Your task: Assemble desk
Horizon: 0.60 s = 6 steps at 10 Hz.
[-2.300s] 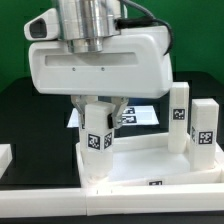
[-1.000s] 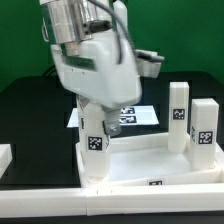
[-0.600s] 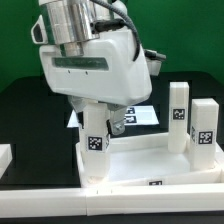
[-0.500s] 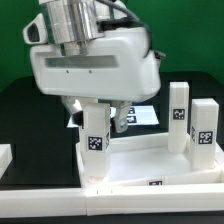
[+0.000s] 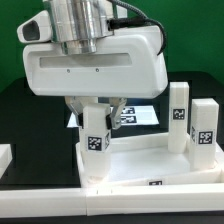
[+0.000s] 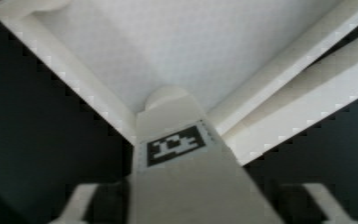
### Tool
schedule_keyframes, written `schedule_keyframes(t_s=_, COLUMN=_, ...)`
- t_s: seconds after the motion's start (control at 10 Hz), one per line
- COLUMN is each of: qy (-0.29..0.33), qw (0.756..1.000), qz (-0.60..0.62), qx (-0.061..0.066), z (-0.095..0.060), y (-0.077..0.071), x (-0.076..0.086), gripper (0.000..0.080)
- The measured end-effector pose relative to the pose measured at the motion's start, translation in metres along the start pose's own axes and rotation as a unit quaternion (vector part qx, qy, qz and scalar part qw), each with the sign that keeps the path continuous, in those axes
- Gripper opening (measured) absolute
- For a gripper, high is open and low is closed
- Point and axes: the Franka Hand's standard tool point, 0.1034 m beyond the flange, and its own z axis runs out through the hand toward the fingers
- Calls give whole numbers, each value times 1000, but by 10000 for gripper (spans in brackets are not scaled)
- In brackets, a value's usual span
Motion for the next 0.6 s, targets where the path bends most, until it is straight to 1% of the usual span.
schedule_keyframes(t_s=0.1, qy=0, qw=999, qz=52, qx=-1, z=0, y=2, x=1, gripper=288)
schedule_keyframes(t_s=0.2, qy=0, qw=990, qz=139, qx=-1, z=1, y=2, x=2, gripper=288)
schedule_keyframes(t_s=0.3, qy=1, qw=976, qz=218, qx=-1, z=1, y=1, x=2, gripper=288)
schedule_keyframes(t_s=0.4, qy=0, qw=948, qz=318, qx=6, z=2, y=-1, x=2, gripper=288)
schedule_keyframes(t_s=0.5, qy=-2, qw=907, qz=421, qx=18, z=2, y=-1, x=3, gripper=288)
schedule_keyframes(t_s=0.6, qy=-8, qw=875, qz=483, qx=33, z=2, y=1, x=3, gripper=288)
